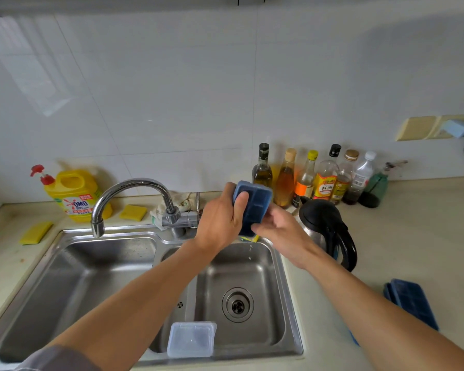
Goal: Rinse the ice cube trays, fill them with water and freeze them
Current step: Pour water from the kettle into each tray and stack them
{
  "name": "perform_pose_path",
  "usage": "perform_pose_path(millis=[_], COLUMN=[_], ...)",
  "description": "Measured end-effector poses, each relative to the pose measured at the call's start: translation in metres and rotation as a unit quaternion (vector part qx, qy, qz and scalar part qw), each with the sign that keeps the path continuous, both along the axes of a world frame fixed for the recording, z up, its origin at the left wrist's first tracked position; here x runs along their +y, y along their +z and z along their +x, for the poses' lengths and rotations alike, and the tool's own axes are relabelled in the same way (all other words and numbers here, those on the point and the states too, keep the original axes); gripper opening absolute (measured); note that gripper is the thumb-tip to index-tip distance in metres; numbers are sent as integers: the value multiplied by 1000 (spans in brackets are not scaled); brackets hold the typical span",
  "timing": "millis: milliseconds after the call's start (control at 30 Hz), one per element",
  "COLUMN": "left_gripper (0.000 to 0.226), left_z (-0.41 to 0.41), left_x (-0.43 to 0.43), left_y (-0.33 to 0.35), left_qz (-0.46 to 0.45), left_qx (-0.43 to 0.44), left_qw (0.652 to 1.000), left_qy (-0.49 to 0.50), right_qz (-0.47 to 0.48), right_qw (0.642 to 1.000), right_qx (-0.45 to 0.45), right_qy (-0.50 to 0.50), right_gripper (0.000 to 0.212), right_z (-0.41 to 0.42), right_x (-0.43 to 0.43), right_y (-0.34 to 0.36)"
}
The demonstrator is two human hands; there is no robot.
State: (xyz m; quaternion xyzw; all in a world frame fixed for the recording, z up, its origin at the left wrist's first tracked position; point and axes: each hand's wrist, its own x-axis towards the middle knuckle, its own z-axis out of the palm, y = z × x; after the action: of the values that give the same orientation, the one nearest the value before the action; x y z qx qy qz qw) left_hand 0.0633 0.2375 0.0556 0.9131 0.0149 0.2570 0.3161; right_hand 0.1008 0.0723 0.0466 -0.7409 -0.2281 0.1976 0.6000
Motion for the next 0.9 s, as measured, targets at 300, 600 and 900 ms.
perform_pose_path(millis=[300, 600, 900], left_gripper=[64, 57, 51], left_z=[7, 21, 35], left_x=[5, 18, 5], left_y=[-4, -15, -46], left_qz=[2, -15, -121], left_qx=[-10, -15, 76], left_qw=[1000, 1000, 989], left_qy=[5, 1, -26], right_qz=[4, 3, -56], right_qw=[1000, 999, 996], right_qx=[12, 29, 66], right_qy=[-1, -23, -27], right_gripper=[36, 34, 25], right_z=[3, 10, 15], right_x=[6, 19, 1], right_y=[0, -8, -28])
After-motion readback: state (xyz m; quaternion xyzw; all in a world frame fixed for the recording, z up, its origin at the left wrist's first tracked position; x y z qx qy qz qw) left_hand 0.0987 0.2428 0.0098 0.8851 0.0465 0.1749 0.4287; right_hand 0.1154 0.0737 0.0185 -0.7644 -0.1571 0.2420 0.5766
